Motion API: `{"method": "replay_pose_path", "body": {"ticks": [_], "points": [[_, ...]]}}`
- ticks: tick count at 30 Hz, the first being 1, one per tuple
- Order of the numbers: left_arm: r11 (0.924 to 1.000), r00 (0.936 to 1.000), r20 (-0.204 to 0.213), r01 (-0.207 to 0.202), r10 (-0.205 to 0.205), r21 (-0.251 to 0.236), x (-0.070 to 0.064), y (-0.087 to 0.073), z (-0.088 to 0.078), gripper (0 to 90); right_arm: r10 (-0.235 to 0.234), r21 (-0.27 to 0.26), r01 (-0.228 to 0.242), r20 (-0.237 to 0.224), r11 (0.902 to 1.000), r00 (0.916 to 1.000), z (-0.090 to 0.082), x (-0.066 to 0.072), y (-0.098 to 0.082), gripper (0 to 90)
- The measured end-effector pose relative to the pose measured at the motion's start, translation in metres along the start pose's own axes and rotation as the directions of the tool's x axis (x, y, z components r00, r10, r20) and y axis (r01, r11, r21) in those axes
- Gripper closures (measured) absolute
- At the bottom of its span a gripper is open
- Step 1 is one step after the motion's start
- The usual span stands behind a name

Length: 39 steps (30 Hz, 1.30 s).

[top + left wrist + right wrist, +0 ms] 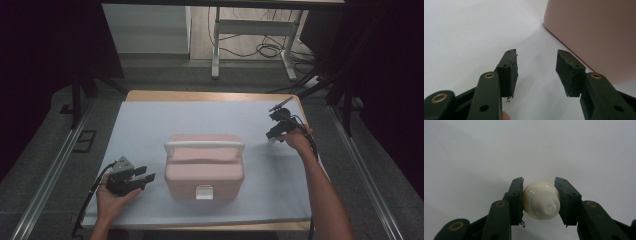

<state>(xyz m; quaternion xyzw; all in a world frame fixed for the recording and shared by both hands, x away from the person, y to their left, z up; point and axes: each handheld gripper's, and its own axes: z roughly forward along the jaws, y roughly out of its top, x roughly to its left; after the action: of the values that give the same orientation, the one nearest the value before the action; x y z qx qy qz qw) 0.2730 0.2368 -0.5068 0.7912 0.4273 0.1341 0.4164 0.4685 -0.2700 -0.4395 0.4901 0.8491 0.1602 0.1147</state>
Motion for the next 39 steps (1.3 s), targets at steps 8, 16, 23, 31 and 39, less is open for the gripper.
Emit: {"method": "replay_pose_path", "body": {"ticks": [8, 16, 23, 31, 39], "points": [[1.0, 1.0, 0.006, 0.004, -0.004, 0.002, 0.0, 0.0, 0.001, 52.0, -0.116, -0.001, 0.116, -0.052, 0.9932, 0.9919, -0.019, 0.033, -0.02, 60.2], [1.0, 1.0, 0.004, 0.003, -0.003, 0.002, 0.001, 0.0, 0.001, 52.1, -0.16, 0.035, 0.164, -0.092, 0.9859, 0.9828, -0.011, 0.049, -0.04, 60.2], [1.0, 1.0, 0.004, 0.003, -0.003, 0.003, 0.0, 0.0, 0.002, 52.0, -0.162, 0.028, 0.166, -0.118, 0.9858, 0.9798, -0.009, 0.053, -0.054, 60.2], [1.0, 1.0, 0.005, 0.001, -0.001, 0.003, 0.0, 0.0, 0.002, 52.0, -0.169, 0.038, 0.174, -0.11, 0.9841, 0.9796, -0.006, 0.055, -0.063, 59.9], [1.0, 1.0, 0.005, 0.003, -0.003, -0.001, 0.0, 0.0, 0.001, 51.5, -0.184, 0.013, 0.185, -0.085, 0.9826, 0.9793, -0.009, 0.056, -0.066, 49.5]]}}
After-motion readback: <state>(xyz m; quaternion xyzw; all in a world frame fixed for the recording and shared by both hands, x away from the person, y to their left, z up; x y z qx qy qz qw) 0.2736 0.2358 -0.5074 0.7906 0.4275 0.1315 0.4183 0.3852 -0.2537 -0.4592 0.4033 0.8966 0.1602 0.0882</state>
